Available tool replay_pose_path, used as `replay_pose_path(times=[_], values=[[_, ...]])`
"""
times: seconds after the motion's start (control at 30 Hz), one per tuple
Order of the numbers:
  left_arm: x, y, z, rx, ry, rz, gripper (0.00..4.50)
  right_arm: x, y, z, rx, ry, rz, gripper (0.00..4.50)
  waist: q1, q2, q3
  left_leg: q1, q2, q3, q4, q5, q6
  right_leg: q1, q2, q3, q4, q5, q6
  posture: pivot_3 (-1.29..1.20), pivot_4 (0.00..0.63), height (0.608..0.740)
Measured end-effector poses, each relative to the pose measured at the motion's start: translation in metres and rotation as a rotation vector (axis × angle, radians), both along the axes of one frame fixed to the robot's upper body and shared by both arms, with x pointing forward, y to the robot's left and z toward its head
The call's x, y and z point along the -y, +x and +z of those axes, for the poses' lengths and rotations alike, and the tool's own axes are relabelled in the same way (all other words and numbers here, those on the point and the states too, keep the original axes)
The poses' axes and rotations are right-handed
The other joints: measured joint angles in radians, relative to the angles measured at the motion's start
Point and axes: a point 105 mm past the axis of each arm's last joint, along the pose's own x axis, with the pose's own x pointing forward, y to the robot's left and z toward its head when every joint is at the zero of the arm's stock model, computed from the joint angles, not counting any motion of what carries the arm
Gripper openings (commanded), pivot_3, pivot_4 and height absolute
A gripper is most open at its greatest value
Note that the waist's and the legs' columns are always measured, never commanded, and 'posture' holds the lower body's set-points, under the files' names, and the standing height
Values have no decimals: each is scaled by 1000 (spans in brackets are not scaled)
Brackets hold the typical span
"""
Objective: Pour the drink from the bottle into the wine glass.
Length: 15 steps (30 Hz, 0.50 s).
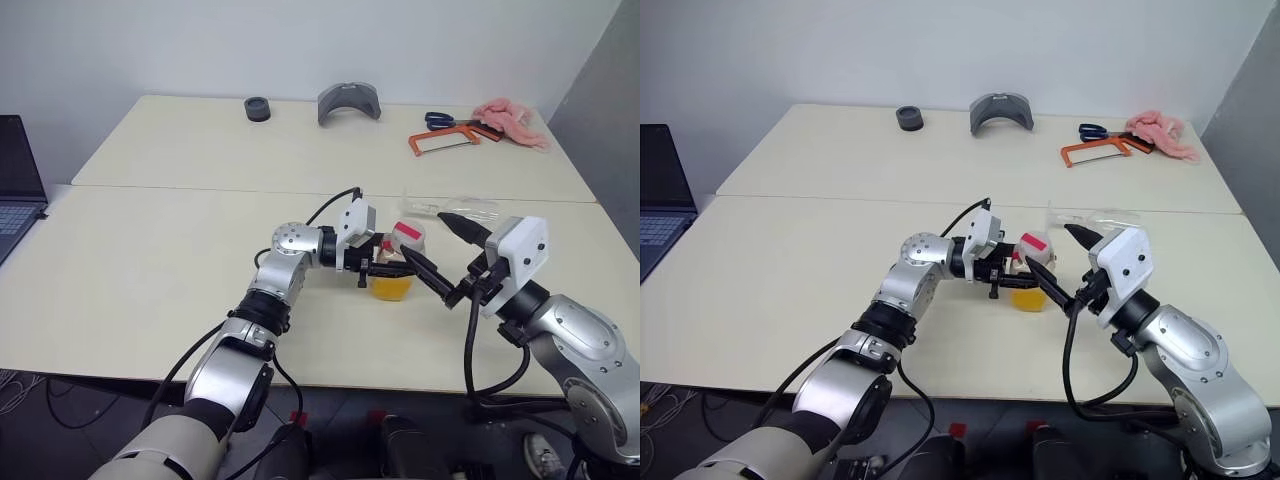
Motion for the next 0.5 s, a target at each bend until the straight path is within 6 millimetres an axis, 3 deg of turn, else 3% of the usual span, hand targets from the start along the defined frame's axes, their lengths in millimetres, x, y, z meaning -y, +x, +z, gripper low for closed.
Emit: replay_pose_path(times=[0.5], values=[[0, 0, 0, 1, 0, 1, 1662, 2, -1, -1, -17, 6, 5, 3948, 0, 0, 0, 0, 0, 0, 0, 0, 0, 0, 0, 0, 0, 0, 0, 0, 150, 740]])
